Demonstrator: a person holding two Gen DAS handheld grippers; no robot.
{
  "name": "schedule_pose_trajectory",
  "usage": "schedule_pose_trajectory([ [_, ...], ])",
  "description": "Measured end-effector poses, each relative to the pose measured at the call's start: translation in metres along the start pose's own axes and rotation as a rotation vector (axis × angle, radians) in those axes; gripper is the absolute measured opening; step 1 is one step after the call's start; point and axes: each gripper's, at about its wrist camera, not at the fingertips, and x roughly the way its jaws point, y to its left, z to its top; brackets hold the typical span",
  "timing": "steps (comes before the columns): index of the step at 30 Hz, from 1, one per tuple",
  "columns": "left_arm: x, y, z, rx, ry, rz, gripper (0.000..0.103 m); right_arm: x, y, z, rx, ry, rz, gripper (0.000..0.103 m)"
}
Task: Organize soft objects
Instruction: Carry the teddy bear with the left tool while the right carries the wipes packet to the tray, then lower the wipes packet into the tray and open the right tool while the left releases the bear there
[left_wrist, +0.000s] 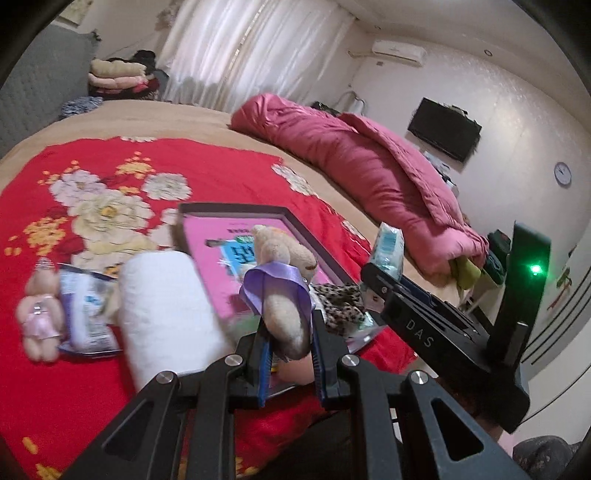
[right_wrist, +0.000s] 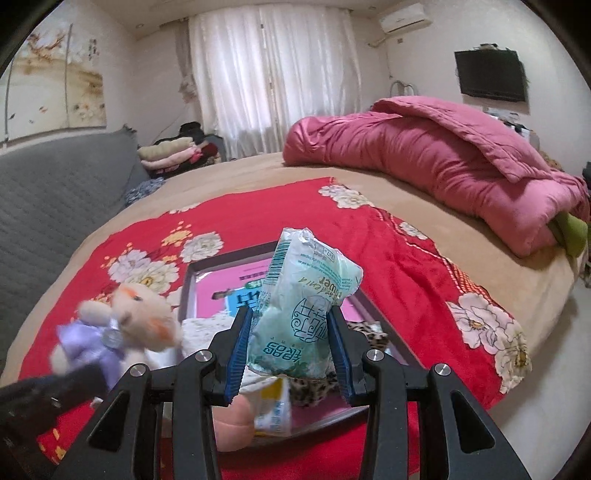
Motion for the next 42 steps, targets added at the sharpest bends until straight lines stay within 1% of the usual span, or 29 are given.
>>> schedule_pose_trajectory([
  [6, 0.029, -0.001, 0.004, -0.053, 0.059, -0.054, 0.019, 0.005, -0.014, -0.003, 0.027, 0.012, -0.009, 0.041],
  [10, 0.047, 0.000, 0.002, -0.050, 0.095, -0.033, 0.019, 0.011, -0.020, -0.004, 0.038, 0.027, -0.015, 0.041],
  [13, 0.057, 0.001, 0.000, -0.055, 0.116, -0.019, 0.019, 0.017, -0.019, -0.007, 0.016, 0.047, -0.019, 0.041],
  [18, 0.065, -0.001, -0.002, -0.024, 0.133, 0.019, 0.019, 0.029, -0.014, -0.012, -0.029, 0.087, -0.013, 0.042],
  [21, 0.067, 0.000, -0.002, -0.027, 0.146, 0.023, 0.019, 0.037, -0.012, -0.014, -0.040, 0.114, -0.005, 0.042],
  [29, 0.067, -0.002, -0.003, -0.008, 0.148, 0.028, 0.019, 0.053, -0.011, -0.017, -0.051, 0.165, -0.005, 0.042],
  [33, 0.067, -0.001, -0.003, -0.007, 0.147, 0.027, 0.019, 0.062, -0.007, -0.020, -0.071, 0.202, -0.009, 0.044],
  [38, 0.068, -0.001, -0.003, -0.009, 0.149, 0.028, 0.019, 0.062, -0.004, -0.021, -0.084, 0.205, -0.002, 0.048],
  [40, 0.069, 0.000, -0.003, -0.011, 0.150, 0.028, 0.019, 0.062, -0.003, -0.021, -0.086, 0.204, 0.000, 0.053],
  [41, 0.068, 0.000, -0.003, -0.011, 0.150, 0.029, 0.019, 0.062, -0.003, -0.021, -0.086, 0.201, 0.003, 0.058],
  [42, 0.069, 0.001, -0.002, -0.013, 0.152, 0.029, 0.019, 0.060, -0.003, -0.021, -0.087, 0.197, 0.004, 0.059],
])
